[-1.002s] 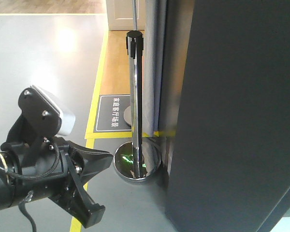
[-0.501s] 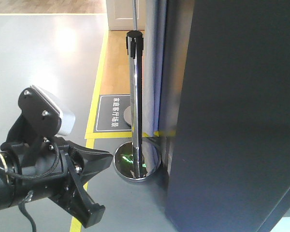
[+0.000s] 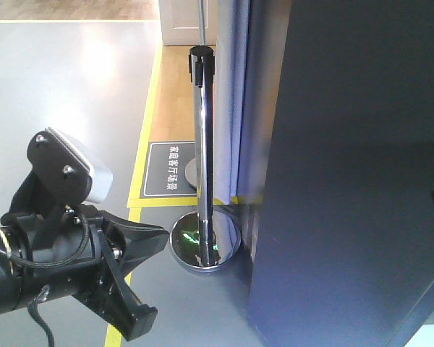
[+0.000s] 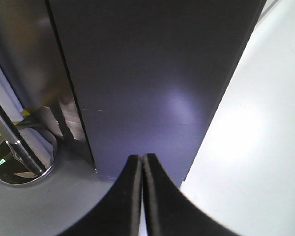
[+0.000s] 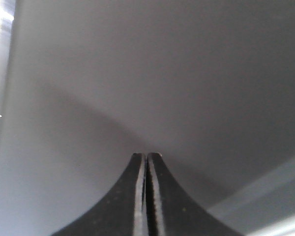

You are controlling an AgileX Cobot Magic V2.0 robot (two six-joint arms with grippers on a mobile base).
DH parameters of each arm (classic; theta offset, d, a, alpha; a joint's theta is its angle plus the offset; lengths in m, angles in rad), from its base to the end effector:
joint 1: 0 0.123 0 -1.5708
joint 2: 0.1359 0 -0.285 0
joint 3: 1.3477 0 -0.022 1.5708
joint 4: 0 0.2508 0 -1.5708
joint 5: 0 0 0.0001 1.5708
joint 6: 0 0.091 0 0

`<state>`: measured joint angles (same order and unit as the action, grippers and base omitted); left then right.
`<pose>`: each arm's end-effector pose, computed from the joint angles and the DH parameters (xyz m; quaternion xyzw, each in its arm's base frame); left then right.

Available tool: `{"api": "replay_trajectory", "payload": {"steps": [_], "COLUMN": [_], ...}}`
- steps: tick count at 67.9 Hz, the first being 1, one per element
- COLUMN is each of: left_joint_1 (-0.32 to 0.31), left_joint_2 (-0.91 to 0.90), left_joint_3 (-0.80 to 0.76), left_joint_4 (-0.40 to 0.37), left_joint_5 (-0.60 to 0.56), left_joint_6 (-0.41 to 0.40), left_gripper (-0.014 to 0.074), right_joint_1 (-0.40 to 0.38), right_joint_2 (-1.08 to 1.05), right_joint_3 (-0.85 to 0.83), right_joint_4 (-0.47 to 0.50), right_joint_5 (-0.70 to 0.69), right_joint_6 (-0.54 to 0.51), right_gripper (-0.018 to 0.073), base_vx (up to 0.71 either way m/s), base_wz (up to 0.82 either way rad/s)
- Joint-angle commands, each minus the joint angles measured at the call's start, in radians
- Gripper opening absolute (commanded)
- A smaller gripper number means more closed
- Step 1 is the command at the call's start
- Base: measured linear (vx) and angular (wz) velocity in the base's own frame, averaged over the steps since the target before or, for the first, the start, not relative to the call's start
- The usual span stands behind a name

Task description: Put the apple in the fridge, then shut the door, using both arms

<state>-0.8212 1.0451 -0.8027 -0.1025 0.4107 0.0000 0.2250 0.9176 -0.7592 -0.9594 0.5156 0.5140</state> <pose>0.1469 -0.1633 0.3209 0.3207 0.8150 -0.2291 0.4248 0.1913 0.0060 0.3434 -0.1312 0.8092 -0.2126 0.5317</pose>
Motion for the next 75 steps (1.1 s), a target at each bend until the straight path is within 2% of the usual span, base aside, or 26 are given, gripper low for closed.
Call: {"api": "replay_trajectory", "payload": {"steps": [1, 18, 24, 32, 37, 48, 64, 75], "left_joint_1": [0.000, 0.000, 0.000, 0.000, 0.000, 0.000, 0.000, 0.000], "left_joint_2": [-0.016, -0.016, -0.016, -0.016, -0.016, -0.016, -0.016, -0.016], "left_joint_3": [-0.025, -0.025, -0.025, -0.025, -0.025, -0.025, -0.025, -0.025], "left_joint_4": [-0.009, -0.009, -0.009, -0.009, -0.009, -0.009, -0.009, -0.009], "left_joint_5": [-0.059, -0.059, -0.059, -0.059, -0.059, -0.059, -0.059, -0.059], "left_joint_6": [-0.008, -0.008, -0.008, -0.008, -0.008, -0.008, -0.008, -0.008], "left_gripper": [-0.0006, -0.0006, -0.0006, -0.0006, -0.0006, -0.0006, -0.0006, -0.0006], "right_joint_1": [-0.004, -0.005, -0.005, -0.010, -0.039, -0.153, -0.314, -0.417], "right_joint_2": [0.040, 0.163, 0.206, 0.271, 0.314, 0.408, 0.519, 0.619], "right_joint_3": [-0.028, -0.028, -0.034, -0.085, -0.135, -0.244, -0.376, -0.494], "right_joint_4": [-0.227, -0.631, -0.707, -0.716, -0.700, -0.657, -0.656, -0.656], "right_joint_5": [-0.045, -0.028, -0.009, -0.002, -0.039, -0.167, -0.345, -0.525], "right_joint_6": [0.189, 0.548, 0.634, 0.665, 0.667, 0.669, 0.684, 0.727], "right_gripper": [-0.0005, -0.0002, -0.0002, -0.0002, -0.0002, -0.0002, -0.0002, -0.0002], "base_vx": [0.00, 0.00, 0.00, 0.00, 0.00, 0.00, 0.00, 0.00], "base_wz": [0.00, 0.00, 0.00, 0.00, 0.00, 0.00, 0.00, 0.00]}}
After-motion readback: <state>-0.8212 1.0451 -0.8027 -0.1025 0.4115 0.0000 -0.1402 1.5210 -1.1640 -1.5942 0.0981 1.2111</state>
